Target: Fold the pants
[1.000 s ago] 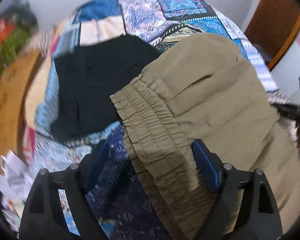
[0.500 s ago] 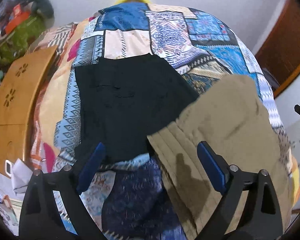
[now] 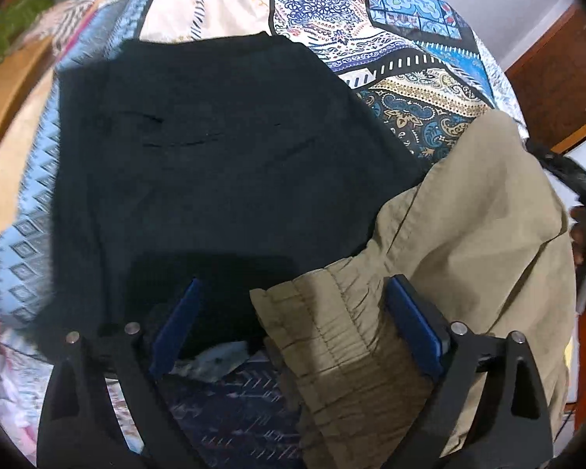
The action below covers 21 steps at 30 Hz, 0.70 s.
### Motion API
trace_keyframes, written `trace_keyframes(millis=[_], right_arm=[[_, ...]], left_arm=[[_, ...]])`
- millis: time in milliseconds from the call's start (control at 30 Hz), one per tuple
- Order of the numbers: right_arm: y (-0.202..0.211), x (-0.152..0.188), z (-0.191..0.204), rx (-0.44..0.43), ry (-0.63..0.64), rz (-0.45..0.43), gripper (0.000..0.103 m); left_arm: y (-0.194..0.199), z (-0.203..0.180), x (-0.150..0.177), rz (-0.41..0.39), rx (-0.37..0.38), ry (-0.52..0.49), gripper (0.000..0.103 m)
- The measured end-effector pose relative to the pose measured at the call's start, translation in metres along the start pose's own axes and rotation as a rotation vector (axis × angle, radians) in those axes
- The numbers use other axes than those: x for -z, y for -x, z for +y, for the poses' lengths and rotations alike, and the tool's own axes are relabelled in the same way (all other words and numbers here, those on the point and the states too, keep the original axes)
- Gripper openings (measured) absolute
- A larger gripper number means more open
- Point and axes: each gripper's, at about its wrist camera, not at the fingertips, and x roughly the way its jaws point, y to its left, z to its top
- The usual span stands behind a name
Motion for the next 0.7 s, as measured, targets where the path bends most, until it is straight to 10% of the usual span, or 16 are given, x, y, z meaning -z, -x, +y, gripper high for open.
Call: trace_keyframes(millis=[133,333,700], right_arm=[[-0.016,-0.002,-0.007,-0.009,-0.102,0.011,0.063],[-0.009,0.000,0.002,0.016,-0.138,0.008,0.013],[0.101,-0.023,0.020,0.057,-0.031,-0.224,0.010]], left_arm=[[0.001,0.005,0.004,-0.012,0.073,0.036,0.081],[0.019,-0.017,0.012,-0.083,0.030,-0.028,0.051],[0.136,-0.055,0.001,-0.395,-0.138,-0.140,0.045]])
